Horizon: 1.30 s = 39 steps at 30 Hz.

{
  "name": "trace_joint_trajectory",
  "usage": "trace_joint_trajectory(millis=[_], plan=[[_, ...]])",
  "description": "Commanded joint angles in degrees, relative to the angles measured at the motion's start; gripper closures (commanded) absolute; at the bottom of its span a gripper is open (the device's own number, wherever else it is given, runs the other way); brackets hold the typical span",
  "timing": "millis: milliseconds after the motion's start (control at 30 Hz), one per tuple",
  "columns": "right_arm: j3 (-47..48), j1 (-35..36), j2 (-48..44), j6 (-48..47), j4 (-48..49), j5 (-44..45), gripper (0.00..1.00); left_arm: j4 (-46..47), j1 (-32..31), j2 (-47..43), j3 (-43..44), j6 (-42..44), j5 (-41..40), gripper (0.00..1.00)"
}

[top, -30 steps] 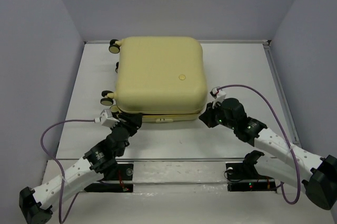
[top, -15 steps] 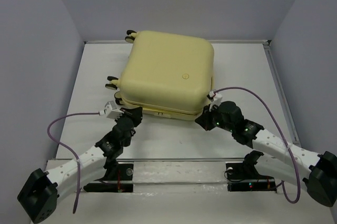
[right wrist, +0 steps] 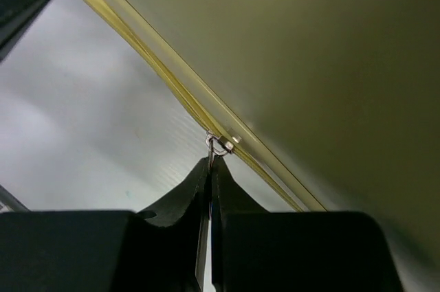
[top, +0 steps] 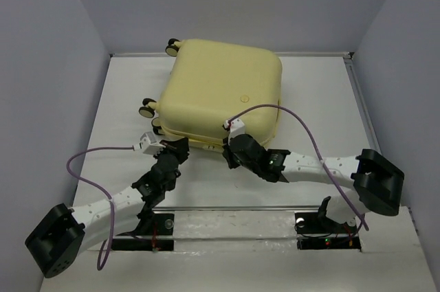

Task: Pack the luggage

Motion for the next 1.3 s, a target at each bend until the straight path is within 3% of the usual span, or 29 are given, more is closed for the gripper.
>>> trace_joint_trajectory(millis=[0, 267, 367, 500, 567, 600, 667, 700, 867, 967, 1200, 1267], plan=[[9.57, 3.5, 3.34, -0.98, 5.26, -3.93, 0.93, 1.92, -4.9, 1.85, -0.94, -0.51, 11.49, 0.94], [19.7, 7.28, 15.55, -6.7, 4.37, -15.53, 0.93, 1.23, -8.6, 0.89, 1.34, 1.87, 9.91, 0.94], [16.29, 7.29, 15.57, -6.43, 6.22, -15.63, 0.93, 0.43, -8.95, -0.6, 1.78, 2.22, 10.78, 0.94], [8.11, 7.29, 8.11, -5.82, 6.4, -11.77, 0.93, -3.33, -10.36, -3.5, 4.93, 5.64, 12.01, 0.93], [4.42, 7.29, 1.87, -4.77, 6.49, -13.07, 0.93, -7.8, -10.45, -6.66, 9.39, 10.27, 12.19, 0.75], [0.92, 6.59, 0.02, -3.89, 6.57, -14.21, 0.93, -14.35, -10.45, -7.8, 11.78, 12.04, 12.11, 0.42], [-1.65, 5.97, -3.76, -3.36, 6.31, -15.89, 0.93, -25.51, -10.36, -10.62, 19.04, 17.39, 12.36, 0.06], [-2.53, 5.97, -4.47, -3.18, 6.05, -15.98, 0.93, -29.32, -10.27, -11.24, 21.88, 17.42, 12.72, 0.01], [-5.79, 3.52, -6.84, -2.3, 4.64, -15.63, 0.93, -49.38, -6.5, -11.51, 39.89, 24.71, 17.29, 0.01], [-8.33, -0.25, -9.91, -2.13, 4.47, -17.73, 0.93, -57.38, -2.72, -11.07, 43.61, 27.87, 15.62, 0.01], [-11.59, -10.1, -19.85, -5.45, -0.27, -24.07, 0.93, -59.16, 8.79, -11.77, 40.28, 31.93, 20.54, 0.01], [-11.42, -11.86, -21.79, -6.34, -2.65, -24.85, 0.93, -56.79, 10.29, -11.95, 38.88, 33.15, 26.67, 0.01]])
